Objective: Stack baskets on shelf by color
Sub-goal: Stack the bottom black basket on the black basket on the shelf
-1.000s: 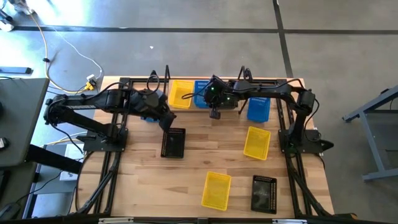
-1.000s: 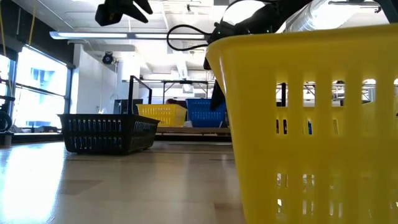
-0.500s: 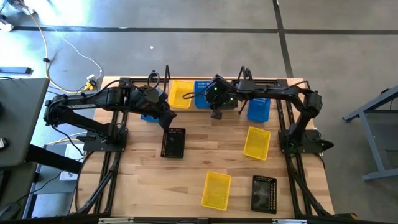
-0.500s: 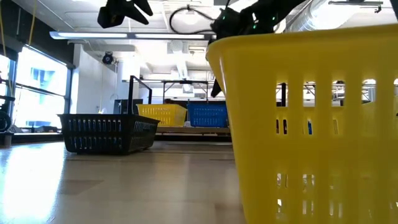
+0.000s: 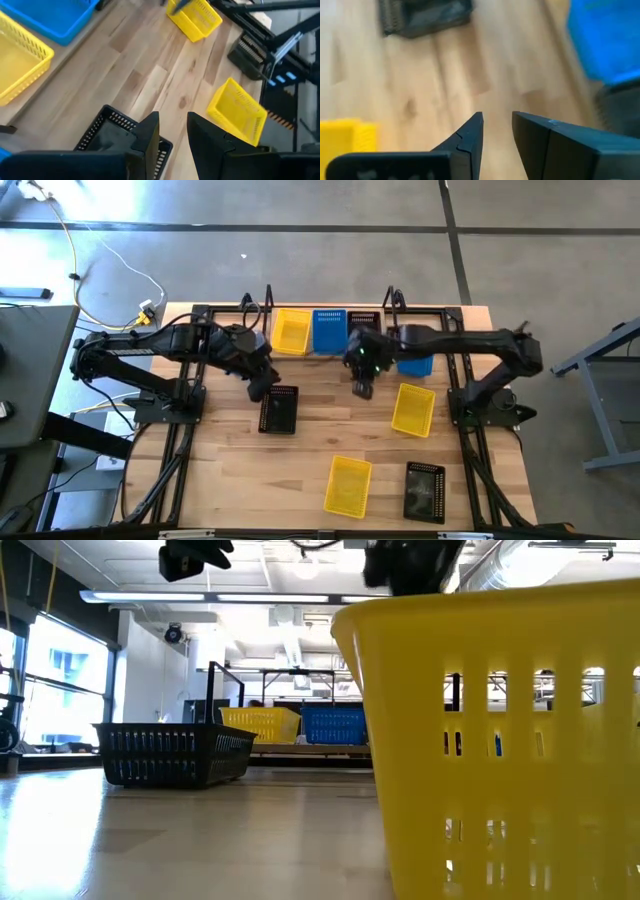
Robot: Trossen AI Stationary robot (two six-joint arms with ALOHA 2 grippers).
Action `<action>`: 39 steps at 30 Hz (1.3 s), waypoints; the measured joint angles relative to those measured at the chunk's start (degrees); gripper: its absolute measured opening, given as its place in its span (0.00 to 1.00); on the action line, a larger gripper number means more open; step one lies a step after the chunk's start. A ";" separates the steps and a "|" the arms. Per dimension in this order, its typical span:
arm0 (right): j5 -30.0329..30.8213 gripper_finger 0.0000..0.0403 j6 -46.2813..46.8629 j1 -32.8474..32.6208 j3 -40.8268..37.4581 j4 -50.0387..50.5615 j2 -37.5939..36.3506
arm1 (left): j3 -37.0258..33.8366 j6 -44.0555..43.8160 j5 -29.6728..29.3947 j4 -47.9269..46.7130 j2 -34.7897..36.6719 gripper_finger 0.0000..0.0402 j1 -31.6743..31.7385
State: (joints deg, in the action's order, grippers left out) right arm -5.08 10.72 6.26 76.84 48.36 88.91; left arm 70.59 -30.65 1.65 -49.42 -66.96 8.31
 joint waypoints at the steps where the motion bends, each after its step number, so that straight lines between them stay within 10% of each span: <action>1: -0.24 0.22 2.11 -1.65 0.00 1.01 -0.65 | 0.00 0.79 -0.10 -0.41 0.00 0.22 -0.28; 23: 0.32 0.22 41.11 -43.66 -3.67 4.76 -2.02 | 0.02 8.41 -0.13 -0.95 0.00 0.22 -3.18; 39: 3.44 0.22 55.52 -60.75 -4.72 -1.59 4.50 | 0.01 8.34 -0.86 -0.95 0.00 0.28 -3.16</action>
State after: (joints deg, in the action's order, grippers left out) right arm -1.64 66.24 -54.49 72.12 46.77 93.41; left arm 70.60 -22.31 0.79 -50.37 -66.96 5.15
